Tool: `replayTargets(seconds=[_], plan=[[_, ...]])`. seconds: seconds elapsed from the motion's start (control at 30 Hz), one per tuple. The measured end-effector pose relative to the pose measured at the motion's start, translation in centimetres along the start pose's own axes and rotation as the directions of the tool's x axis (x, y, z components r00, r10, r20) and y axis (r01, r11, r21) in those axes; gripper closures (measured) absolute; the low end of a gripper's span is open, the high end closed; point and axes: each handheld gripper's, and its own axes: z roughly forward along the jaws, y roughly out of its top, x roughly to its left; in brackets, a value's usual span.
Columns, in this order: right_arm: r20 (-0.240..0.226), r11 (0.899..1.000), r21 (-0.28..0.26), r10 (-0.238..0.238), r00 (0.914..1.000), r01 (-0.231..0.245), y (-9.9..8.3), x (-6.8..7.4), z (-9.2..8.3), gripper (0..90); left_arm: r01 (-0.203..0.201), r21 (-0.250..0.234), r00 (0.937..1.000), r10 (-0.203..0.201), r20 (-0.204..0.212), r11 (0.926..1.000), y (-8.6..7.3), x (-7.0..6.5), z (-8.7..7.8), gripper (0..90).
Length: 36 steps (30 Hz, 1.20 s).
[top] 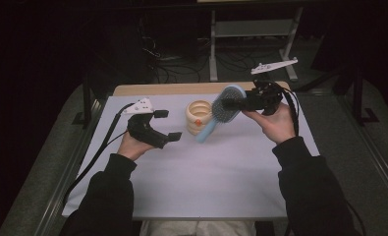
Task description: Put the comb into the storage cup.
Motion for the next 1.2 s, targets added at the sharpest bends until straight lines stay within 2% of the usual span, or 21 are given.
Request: replayTargets(seconds=[0.27, 0.73, 1.0, 1.07, 1.2], plan=[[0.012, 1.000, 0.005, -0.004, 0.9999, 0.004, -0.3, -0.3, -0.8, 55.4, 0.032, -0.017, 0.9992, -0.032, -0.025, 0.9993, -1.4, 0.8, -1.6, 0.0], [0.029, 1.000, 0.004, -0.002, 0.9996, 0.002, -0.7, -0.8, -2.3, 55.2, 0.047, -0.042, 0.9975, -0.049, -0.052, 0.9980, -3.0, 1.3, -3.5, 0.0], [0.037, 1.000, 0.004, -0.004, 0.9993, 0.004, -0.6, -1.1, -2.8, 55.1, 0.066, -0.057, 0.9949, -0.070, -0.073, 0.9962, -5.3, 1.8, -4.8, 0.0], [0.039, 1.000, 0.008, -0.012, 0.9992, 0.011, -0.3, -1.2, -2.8, 55.1, 0.059, -0.063, 0.9945, -0.064, -0.083, 0.9963, -5.9, 1.8, -5.2, 0.0], [0.048, 1.000, 0.009, -0.021, 0.9986, 0.020, 0.4, -1.3, -3.0, 55.1, 0.072, -0.085, 0.9935, -0.079, -0.082, 0.9937, -7.0, 2.0, -6.1, 0.0]])
